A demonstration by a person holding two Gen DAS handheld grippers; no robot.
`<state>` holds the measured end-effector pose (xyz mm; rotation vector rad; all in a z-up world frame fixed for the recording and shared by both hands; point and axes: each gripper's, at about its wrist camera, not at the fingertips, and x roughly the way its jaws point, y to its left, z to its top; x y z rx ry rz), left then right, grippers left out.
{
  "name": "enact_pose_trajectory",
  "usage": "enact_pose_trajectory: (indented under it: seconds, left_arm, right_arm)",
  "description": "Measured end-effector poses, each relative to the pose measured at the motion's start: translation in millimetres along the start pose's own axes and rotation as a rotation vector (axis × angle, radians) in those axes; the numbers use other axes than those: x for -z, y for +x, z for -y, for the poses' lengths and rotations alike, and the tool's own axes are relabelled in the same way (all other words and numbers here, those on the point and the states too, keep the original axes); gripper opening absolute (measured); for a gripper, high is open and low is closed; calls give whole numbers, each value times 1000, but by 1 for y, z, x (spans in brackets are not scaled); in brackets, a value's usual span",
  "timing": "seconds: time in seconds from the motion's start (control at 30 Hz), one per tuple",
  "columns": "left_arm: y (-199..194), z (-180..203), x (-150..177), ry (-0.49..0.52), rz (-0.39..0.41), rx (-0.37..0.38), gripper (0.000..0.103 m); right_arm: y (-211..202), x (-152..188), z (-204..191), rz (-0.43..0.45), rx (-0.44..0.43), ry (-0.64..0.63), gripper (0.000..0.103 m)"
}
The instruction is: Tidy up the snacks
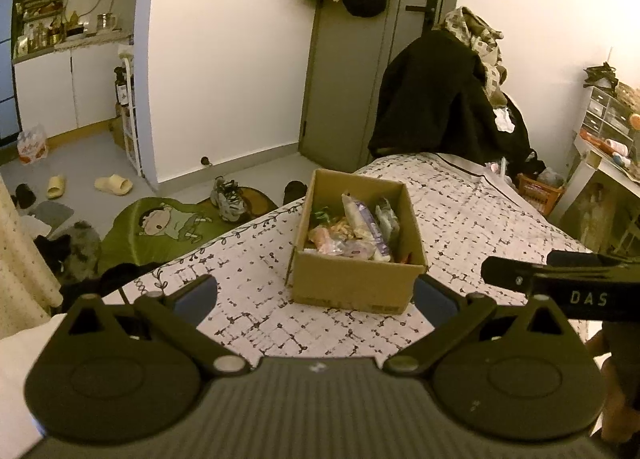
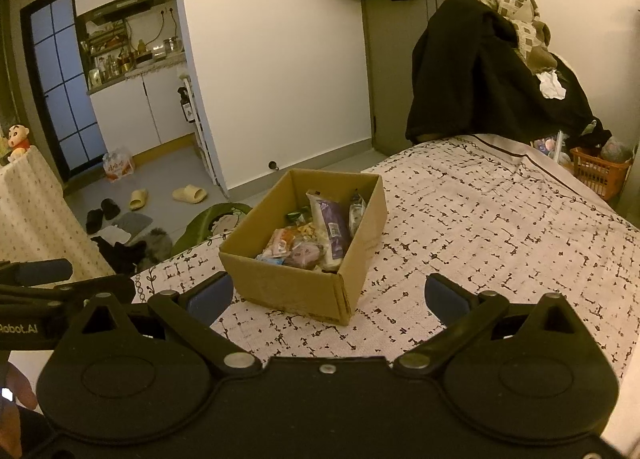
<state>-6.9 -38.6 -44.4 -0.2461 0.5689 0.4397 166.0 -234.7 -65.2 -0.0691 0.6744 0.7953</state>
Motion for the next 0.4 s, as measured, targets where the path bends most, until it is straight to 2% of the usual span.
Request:
enact_pose_trajectory:
  seconds: [0.4]
  left_arm:
    - [-2, 2, 1, 14, 2, 8, 103]
  right_arm:
    - [0, -2, 2, 3, 10, -5, 103]
